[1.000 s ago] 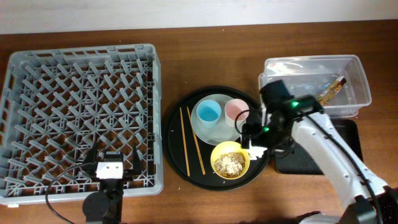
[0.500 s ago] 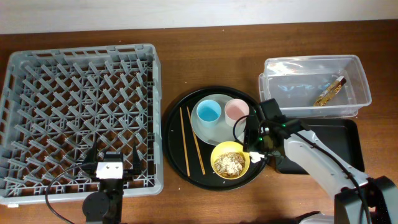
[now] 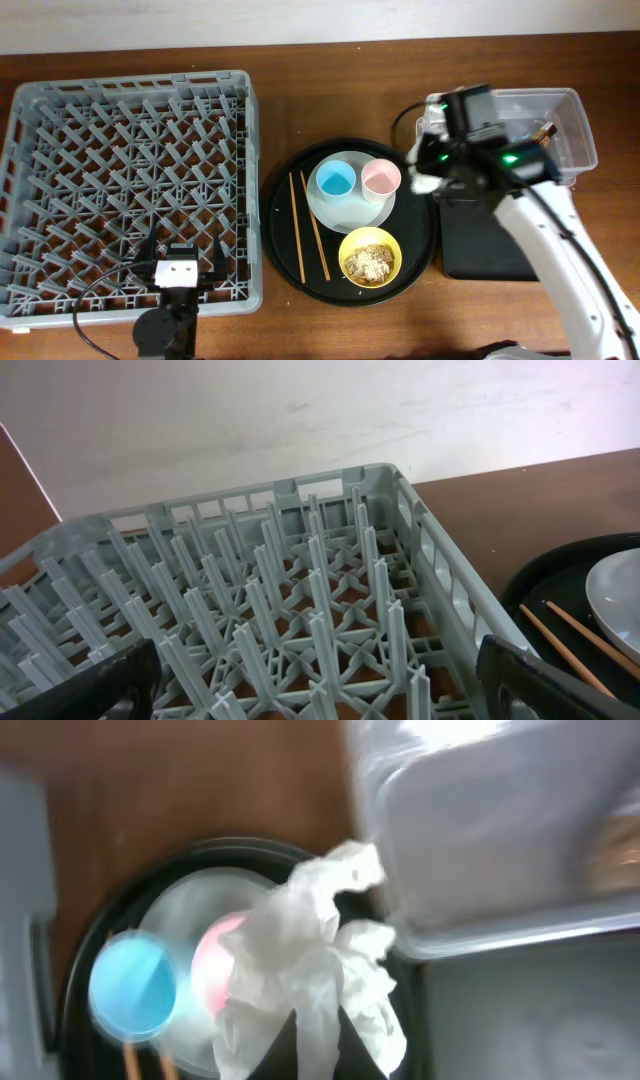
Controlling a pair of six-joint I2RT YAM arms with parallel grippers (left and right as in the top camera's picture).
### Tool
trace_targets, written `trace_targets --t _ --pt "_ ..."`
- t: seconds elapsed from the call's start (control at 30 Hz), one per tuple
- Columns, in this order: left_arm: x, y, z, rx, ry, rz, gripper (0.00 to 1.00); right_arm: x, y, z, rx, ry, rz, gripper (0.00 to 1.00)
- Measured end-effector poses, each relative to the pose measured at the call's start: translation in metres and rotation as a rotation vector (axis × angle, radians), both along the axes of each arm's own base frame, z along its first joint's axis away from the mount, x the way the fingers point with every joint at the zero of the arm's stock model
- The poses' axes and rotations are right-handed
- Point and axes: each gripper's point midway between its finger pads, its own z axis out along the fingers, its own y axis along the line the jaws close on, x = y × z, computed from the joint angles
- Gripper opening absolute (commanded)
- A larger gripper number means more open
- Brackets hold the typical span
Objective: Sort waste into correct bins and load items into the dishwasher rack
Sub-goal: 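Grasp the white tissue with the right gripper and drop it in the bin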
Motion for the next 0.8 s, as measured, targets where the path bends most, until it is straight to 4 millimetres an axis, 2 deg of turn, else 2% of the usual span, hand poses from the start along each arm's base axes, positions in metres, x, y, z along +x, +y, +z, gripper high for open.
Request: trace_targets --t 0.03,0.07,0.1,0.13,0.17,0.2,0.27,0.33,0.4,0.43,0.5,0.53,0.57,0.6,0.63,0.67,0.7,0.73,0.77,0.8 --pt "0.0 0.0 0.0 0.0 0.0 0.0 0.99 0.013 -0.035 0.006 -0.057 -0.047 -0.111 0.09" --pt "0.0 0.0 0.0 0.0 0.0 0.0 0.99 0.019 -0.06 0.002 -0.096 -0.052 -0.186 0.11" --pt "0.0 0.0 0.0 0.0 0.001 0.0 0.99 0.031 -0.078 -0.002 -0.114 -0.078 -0.24 0.13" --pt "0.0 0.0 0.0 0.0 -0.001 0.0 0.99 0.042 -0.091 -0.01 -0.122 -0.081 -0.276 0.2" --pt "0.0 0.0 0.0 0.0 0.0 0.0 0.99 0.053 -0.103 -0.024 -0.126 -0.073 -0.305 0.8" --pt "0.0 0.0 0.0 0.0 0.0 0.0 1.0 0.065 -0.114 -0.041 -0.125 -0.06 -0.328 0.99" --pt "0.0 0.0 0.0 0.0 0.0 0.0 0.99 0.078 -0.129 -0.083 -0.133 0.005 -0.35 0.99" --pt "0.0 0.0 0.0 0.0 0.0 0.0 0.99 0.067 -0.131 -0.097 -0.163 0.083 -0.305 0.99" --pt "0.0 0.0 0.0 0.0 -0.001 0.0 0.99 0.058 -0.129 -0.081 -0.183 0.119 -0.266 0.99" --pt "0.0 0.0 0.0 0.0 -0.001 0.0 0.99 0.049 -0.126 -0.065 -0.173 0.141 -0.247 0.99" --pt "0.0 0.0 0.0 0.0 -0.001 0.0 0.99 0.026 -0.104 0.004 -0.075 0.087 -0.176 0.95" --pt "0.0 0.0 0.0 0.0 -0.001 0.0 0.99 0.005 -0.085 0.048 0.003 0.029 -0.112 0.81" --pt "0.0 0.0 0.0 0.0 0.0 0.0 0.99 -0.007 -0.075 0.061 0.04 0.017 -0.074 0.72" --pt "0.0 0.0 0.0 0.0 0.0 0.0 0.99 -0.035 -0.06 0.075 0.085 0.031 -0.014 0.6" --pt "0.0 0.0 0.0 0.0 -0.001 0.0 0.99 -0.064 -0.041 0.081 0.131 0.06 0.056 0.55" --pt "0.0 0.0 0.0 0.0 -0.001 0.0 0.99 -0.074 -0.028 0.082 0.148 0.08 0.105 0.49" --pt "0.0 0.0 0.0 0.0 -0.001 0.0 0.99 -0.09 -0.006 0.072 0.159 0.158 0.182 0.43" --pt "0.0 0.0 0.0 0.0 -0.001 0.0 0.99 -0.096 0.015 0.067 0.161 0.188 0.26 0.41" --pt "0.0 0.0 0.0 0.0 -0.001 0.0 0.99 -0.105 0.048 0.057 0.159 0.226 0.382 0.41" --pt "0.0 0.0 0.0 0.0 -0.001 0.0 1.0 -0.113 0.067 0.05 0.15 0.247 0.448 0.42"
